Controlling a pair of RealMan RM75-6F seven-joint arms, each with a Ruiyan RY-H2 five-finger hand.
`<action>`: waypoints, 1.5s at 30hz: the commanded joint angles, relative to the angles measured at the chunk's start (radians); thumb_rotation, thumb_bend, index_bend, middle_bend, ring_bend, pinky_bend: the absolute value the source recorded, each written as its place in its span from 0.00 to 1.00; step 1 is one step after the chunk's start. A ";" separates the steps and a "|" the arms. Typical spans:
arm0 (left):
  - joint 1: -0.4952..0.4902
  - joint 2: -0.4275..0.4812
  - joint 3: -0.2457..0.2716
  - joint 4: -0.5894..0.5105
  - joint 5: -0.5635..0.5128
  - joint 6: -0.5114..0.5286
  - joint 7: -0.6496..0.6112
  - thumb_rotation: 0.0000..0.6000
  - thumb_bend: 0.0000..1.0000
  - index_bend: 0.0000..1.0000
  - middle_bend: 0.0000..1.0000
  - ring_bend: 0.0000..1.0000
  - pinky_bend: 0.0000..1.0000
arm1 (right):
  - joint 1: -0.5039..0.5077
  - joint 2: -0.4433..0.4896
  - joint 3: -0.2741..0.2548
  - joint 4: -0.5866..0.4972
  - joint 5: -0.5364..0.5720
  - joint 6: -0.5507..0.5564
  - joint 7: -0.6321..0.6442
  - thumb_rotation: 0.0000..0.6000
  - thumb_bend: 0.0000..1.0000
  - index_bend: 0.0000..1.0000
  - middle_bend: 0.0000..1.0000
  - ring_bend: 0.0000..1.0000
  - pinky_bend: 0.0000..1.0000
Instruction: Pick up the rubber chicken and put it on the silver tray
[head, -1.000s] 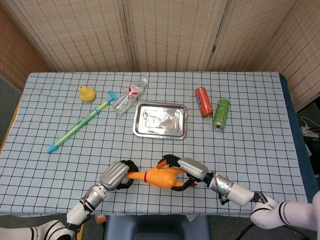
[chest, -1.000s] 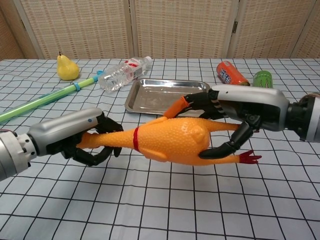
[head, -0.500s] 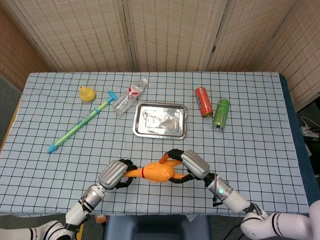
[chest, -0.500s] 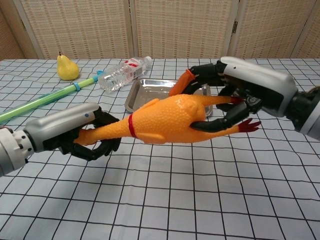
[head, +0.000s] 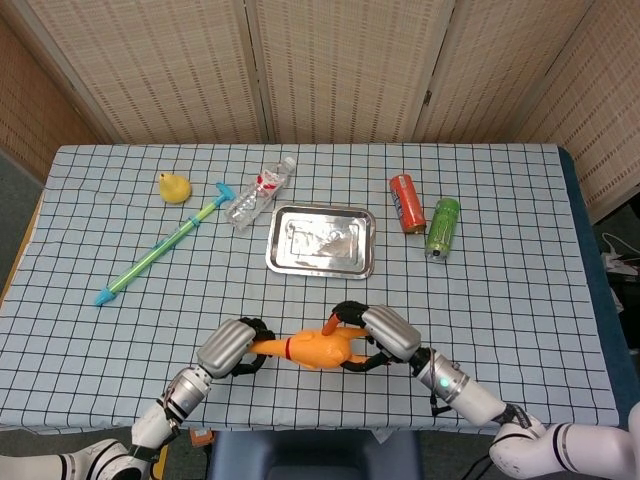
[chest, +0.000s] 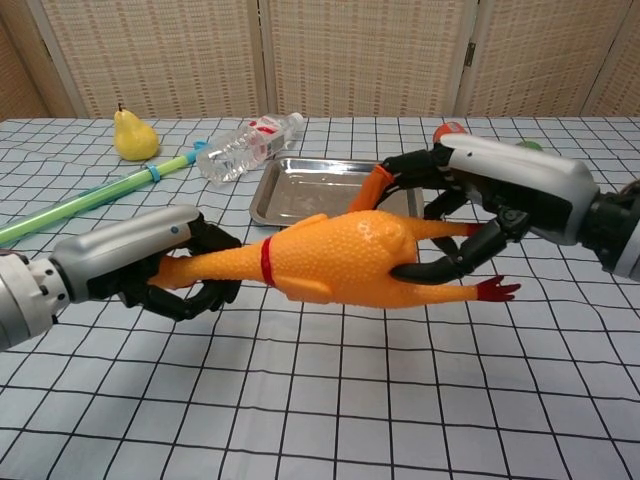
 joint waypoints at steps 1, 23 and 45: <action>0.000 0.005 -0.001 0.012 -0.005 -0.004 -0.008 1.00 0.99 0.74 0.58 0.35 0.40 | 0.013 0.052 -0.021 -0.003 -0.053 0.018 0.086 1.00 0.15 0.00 0.00 0.00 0.00; -0.144 -0.032 -0.128 0.181 -0.090 -0.161 -0.056 1.00 0.99 0.74 0.57 0.36 0.42 | -0.301 0.218 -0.154 0.042 -0.139 0.385 -0.252 1.00 0.10 0.00 0.00 0.00 0.00; -0.476 -0.378 -0.289 0.957 -0.275 -0.453 -0.120 1.00 0.81 0.55 0.48 0.36 0.44 | -0.399 0.225 -0.092 0.165 -0.010 0.360 -0.226 1.00 0.10 0.00 0.00 0.00 0.00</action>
